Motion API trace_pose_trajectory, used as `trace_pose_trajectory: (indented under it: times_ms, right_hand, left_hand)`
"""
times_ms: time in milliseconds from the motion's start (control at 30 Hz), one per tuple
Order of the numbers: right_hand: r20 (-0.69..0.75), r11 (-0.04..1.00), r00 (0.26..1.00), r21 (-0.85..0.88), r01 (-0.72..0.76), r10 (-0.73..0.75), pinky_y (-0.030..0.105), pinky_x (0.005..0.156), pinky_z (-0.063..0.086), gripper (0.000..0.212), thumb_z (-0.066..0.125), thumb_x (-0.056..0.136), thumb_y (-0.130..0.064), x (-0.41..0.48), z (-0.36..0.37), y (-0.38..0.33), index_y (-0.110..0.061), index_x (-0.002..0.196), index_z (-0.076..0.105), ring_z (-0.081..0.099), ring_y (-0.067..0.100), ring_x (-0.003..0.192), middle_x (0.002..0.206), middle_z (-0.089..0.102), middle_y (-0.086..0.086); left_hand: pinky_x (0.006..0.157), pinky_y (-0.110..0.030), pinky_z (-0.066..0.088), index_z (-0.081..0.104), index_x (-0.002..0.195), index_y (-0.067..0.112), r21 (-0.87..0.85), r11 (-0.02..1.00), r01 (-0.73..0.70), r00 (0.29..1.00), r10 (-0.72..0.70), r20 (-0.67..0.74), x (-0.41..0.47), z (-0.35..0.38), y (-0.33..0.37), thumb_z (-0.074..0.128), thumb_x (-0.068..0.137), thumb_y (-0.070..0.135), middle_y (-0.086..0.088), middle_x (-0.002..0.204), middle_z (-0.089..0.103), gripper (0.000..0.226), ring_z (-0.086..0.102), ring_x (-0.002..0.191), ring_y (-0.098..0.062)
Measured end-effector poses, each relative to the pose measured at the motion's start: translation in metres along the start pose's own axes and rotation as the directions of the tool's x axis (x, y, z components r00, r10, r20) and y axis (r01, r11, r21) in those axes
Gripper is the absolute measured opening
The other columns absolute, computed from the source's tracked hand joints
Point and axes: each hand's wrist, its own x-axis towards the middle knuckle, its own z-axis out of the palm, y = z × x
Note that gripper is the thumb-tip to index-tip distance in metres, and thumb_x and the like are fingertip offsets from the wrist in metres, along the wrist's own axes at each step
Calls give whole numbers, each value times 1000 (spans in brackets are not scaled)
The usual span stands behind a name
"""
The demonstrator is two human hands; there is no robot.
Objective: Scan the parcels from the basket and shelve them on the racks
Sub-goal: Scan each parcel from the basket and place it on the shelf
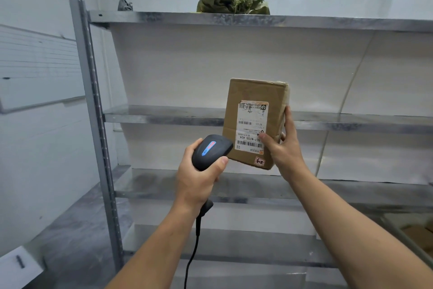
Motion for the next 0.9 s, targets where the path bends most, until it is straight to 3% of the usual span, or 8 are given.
trace_pose_trajectory:
  times_ms: [67, 133, 300, 400, 567, 633, 767, 900]
  right_hand:
    - [3, 1000, 1000, 19, 7, -7, 46, 87, 61, 94, 75, 88, -5, 4, 7, -1, -76, 129, 31, 64, 15, 118, 145, 49, -1]
    - [15, 1000, 1000, 31, 6, -6, 47, 88, 61, 93, 75, 88, -7, 8, 16, -1, -79, 126, 31, 63, 15, 119, 147, 47, 0]
    - [69, 998, 998, 65, 1, -5, 48, 89, 60, 93, 76, 88, -9, 26, 44, 3, -81, 126, 30, 61, 16, 122, 148, 46, 0]
    - [90, 995, 996, 96, 1, -10, 44, 88, 61, 94, 74, 89, -5, 42, 67, 8, -65, 142, 26, 63, 14, 119, 147, 48, 0]
    - [133, 989, 991, 148, 9, -29, 38, 85, 62, 96, 73, 90, -4, 75, 111, 18, -52, 154, 20, 65, 14, 116, 145, 52, 2]
    - [150, 986, 987, 166, 24, -49, 40, 86, 61, 95, 74, 89, -5, 91, 130, 24, -58, 150, 23, 65, 15, 116, 145, 52, 4]
    - [189, 980, 980, 197, 28, -66, 49, 87, 61, 93, 78, 84, -15, 122, 166, 34, -81, 128, 29, 64, 22, 120, 148, 48, 4]
    - [250, 969, 967, 247, -10, -53, 50, 86, 61, 93, 76, 88, -12, 149, 195, 42, -74, 136, 27, 67, 22, 115, 144, 53, 7]
  left_hand:
    - [68, -33, 58, 57, 132, 32, 32, 999, -10, 1000, 11, -21, 6, -5, 0, 84, 56, 52, -2, 109, 72, 83, 70, 83, -27]
    - [64, -30, 57, 57, 133, 30, 45, 999, -18, 999, 19, -37, 12, -10, 1, 85, 56, 49, -4, 109, 72, 84, 70, 81, -27]
    - [58, -24, 53, 58, 122, 37, 66, 998, -23, 996, 29, -85, 32, -27, 8, 82, 62, 40, -3, 103, 73, 64, 67, 68, -21]
    - [58, -26, 53, 59, 115, 41, 83, 995, -49, 989, 60, -137, 50, -40, 11, 80, 65, 37, 0, 98, 72, 55, 65, 66, -20]
    - [77, -47, 62, 57, 133, 34, 212, 970, -119, 962, 165, -216, 87, -72, 4, 84, 59, 54, 4, 108, 72, 81, 71, 89, -26]
    - [84, -55, 60, 58, 131, 36, 253, 958, -133, 950, 196, -243, 100, -85, -1, 85, 59, 55, 3, 109, 72, 78, 72, 93, -29]
    - [84, -49, 62, 59, 123, 36, 321, 937, -141, 935, 233, -268, 121, -105, -4, 86, 59, 47, 12, 102, 72, 70, 73, 91, -19]
    - [84, -54, 60, 61, 117, 41, 286, 948, -136, 911, 233, -341, 143, -121, -18, 84, 55, 49, 12, 101, 73, 66, 72, 89, -20]
